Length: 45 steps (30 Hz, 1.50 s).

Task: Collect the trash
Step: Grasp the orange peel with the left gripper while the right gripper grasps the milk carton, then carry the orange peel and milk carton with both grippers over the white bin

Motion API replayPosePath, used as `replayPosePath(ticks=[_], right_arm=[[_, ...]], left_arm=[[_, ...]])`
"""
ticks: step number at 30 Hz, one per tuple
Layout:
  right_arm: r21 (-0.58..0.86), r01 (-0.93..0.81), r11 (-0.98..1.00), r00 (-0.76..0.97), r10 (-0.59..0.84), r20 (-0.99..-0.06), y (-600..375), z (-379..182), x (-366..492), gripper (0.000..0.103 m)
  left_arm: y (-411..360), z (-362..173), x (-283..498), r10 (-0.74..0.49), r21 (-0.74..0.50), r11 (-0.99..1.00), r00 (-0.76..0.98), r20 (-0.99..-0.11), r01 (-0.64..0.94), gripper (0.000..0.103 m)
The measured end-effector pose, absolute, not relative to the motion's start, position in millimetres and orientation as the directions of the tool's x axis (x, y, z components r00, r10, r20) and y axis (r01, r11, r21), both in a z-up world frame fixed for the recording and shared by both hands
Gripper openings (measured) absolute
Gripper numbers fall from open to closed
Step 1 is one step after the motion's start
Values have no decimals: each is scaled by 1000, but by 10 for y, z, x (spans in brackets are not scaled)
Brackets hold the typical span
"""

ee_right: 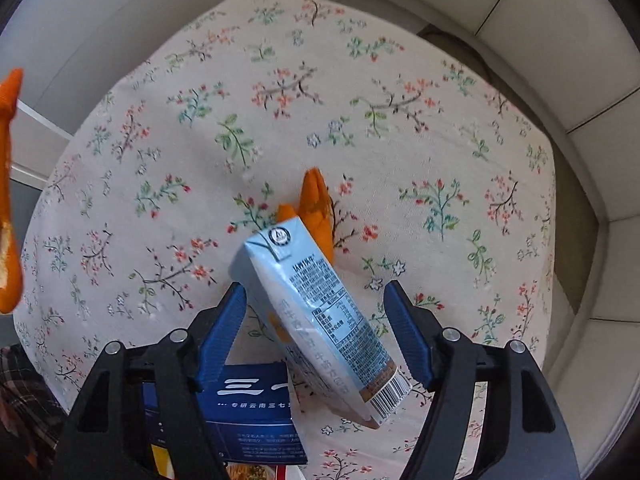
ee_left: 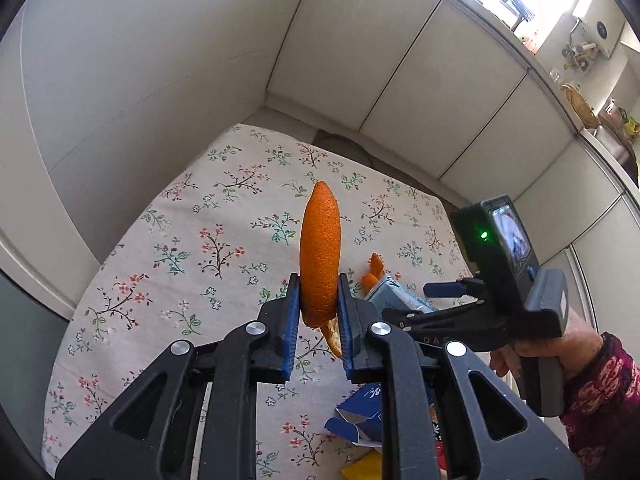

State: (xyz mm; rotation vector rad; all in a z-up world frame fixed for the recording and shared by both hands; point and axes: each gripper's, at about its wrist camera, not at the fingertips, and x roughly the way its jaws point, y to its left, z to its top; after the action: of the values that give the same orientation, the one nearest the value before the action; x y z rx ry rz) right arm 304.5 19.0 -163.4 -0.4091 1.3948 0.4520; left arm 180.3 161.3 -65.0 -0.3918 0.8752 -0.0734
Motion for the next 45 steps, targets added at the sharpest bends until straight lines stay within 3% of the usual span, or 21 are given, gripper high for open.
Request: replayPosePath(ticks=[6, 18, 30, 36, 45], right_arm=[[0, -540, 842, 130, 83, -988, 255, -1592, 2929, 37], [-5, -462, 887, 302, 152, -941, 50, -981, 2689, 37], [77, -259, 963, 606, 224, -764, -851, -234, 2003, 37], [122, -128, 984, 707, 177, -685, -1571, -95, 1520, 37], [150, 56, 987, 761, 55, -647, -2562, -100, 1027, 37]], left_arm=[[1632, -720, 1861, -219, -365, 924, 628, -747, -112, 17], [1560, -718, 1854, -230, -368, 925, 636, -736, -91, 17], [1175, -649, 1638, -230, -315, 949, 661, -714, -10, 17], [961, -523, 1432, -258, -316, 948, 690, -676, 44, 17], [549, -436, 1160, -298, -336, 938, 699, -650, 87, 17]])
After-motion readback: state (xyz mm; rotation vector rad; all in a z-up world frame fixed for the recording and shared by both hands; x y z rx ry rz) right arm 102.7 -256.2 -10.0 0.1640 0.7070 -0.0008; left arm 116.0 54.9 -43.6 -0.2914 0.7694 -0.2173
